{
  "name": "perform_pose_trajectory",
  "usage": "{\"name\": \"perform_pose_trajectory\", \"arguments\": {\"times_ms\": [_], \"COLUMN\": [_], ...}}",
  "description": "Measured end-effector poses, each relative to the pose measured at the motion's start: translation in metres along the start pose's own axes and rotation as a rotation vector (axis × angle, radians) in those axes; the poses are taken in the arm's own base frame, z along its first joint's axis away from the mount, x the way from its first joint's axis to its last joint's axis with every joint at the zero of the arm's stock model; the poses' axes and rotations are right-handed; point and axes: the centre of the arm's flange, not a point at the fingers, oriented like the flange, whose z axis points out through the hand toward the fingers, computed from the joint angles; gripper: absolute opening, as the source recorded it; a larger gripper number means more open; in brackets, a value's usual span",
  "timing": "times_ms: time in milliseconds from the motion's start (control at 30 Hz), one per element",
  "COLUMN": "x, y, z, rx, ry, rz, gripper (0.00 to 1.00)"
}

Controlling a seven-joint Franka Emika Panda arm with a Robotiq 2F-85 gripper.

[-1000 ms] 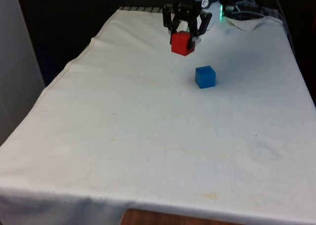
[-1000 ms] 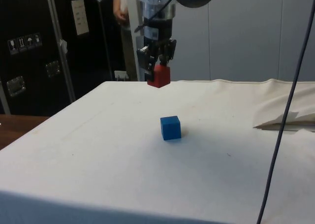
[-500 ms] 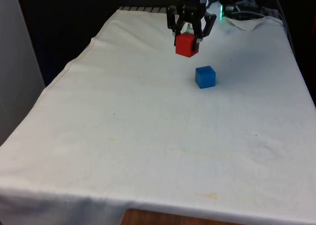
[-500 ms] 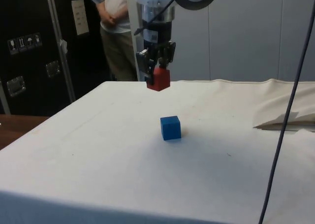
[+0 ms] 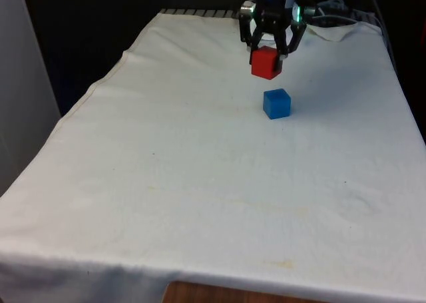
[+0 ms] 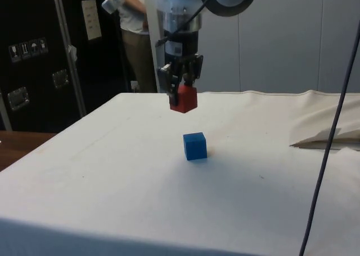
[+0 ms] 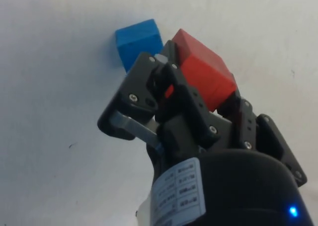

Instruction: Stack the two cubes.

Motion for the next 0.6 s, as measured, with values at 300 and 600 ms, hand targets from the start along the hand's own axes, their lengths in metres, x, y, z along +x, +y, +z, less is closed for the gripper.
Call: {"name": "perform_pose_trajectory", "arguments": {"times_ms": [300,600], "x": [-0.023,-0.040], "y": [-0.004,-0.004], "z": [0.012,0.025], "rx": [0.017,0.045], "ry": [-0.005,0.001], "rz": [-0.004,-0.001], "gripper": [0.04,0.04]}}
